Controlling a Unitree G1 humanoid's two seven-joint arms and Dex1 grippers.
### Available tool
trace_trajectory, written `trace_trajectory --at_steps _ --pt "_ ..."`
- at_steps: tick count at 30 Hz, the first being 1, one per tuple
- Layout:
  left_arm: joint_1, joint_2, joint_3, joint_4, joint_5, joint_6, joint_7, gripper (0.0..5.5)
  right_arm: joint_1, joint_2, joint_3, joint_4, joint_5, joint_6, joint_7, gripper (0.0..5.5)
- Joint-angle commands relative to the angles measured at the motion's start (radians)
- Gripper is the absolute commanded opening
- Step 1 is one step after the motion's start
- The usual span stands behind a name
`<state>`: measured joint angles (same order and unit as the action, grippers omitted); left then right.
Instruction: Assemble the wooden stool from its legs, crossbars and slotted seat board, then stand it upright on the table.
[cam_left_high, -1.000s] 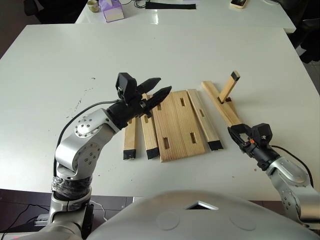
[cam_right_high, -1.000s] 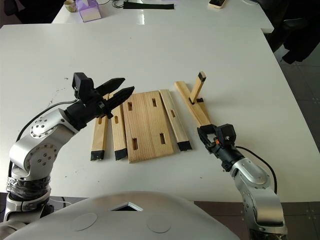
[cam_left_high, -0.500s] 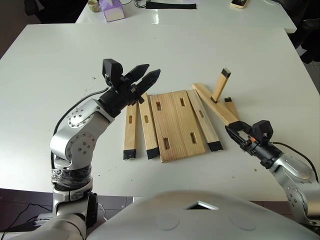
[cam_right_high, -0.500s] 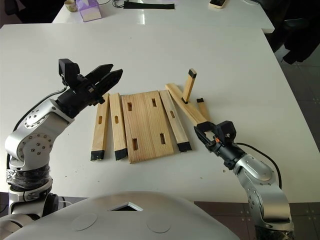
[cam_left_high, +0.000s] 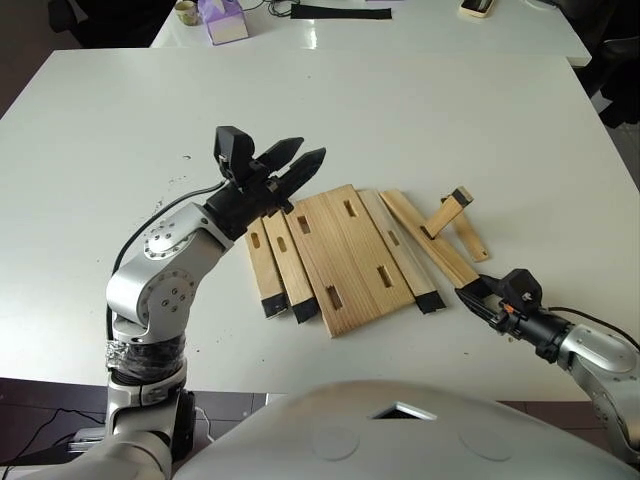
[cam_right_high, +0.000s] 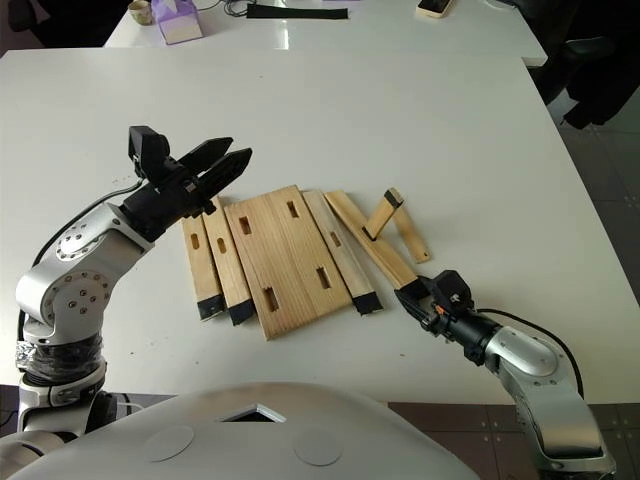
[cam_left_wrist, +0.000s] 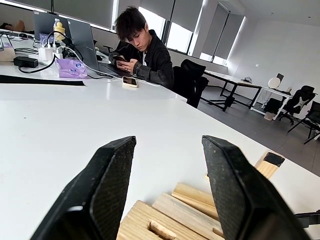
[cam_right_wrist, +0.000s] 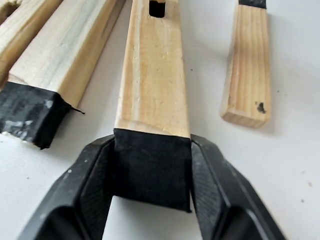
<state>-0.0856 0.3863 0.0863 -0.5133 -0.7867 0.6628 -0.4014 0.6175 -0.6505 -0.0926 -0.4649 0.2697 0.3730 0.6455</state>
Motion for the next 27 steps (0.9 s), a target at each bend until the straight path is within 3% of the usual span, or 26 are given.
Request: trace_trajectory --at_steps 1,6,7,11,27 --pt "0.001 0.015 -0.002 -0.006 0.007 0.012 -0.006 2.45 0.052 -0.034 0.034 0.051 -0.052 0.032 0.015 2.04" --pt "0.001 0.014 -0.007 -0.004 0.012 0.012 -0.006 2.45 0.035 -0.036 0.04 0.029 -0.032 0.04 0.009 2.04" --pt "0.002 0.014 -0.007 -0.004 0.012 0.012 -0.005 2.45 0.035 -0.037 0.038 0.024 -0.031 0.039 0.009 2.4" --pt "0.006 0.013 -0.008 -0.006 0.016 0.012 -0.003 2.45 0.034 -0.048 0.027 0.002 -0.02 0.05 0.014 2.95" --pt "-0.017 0.012 -0.031 0.003 0.024 0.027 -0.01 2.45 -0.082 -0.004 0.084 -0.003 -0.024 0.1 -0.027 2.95"
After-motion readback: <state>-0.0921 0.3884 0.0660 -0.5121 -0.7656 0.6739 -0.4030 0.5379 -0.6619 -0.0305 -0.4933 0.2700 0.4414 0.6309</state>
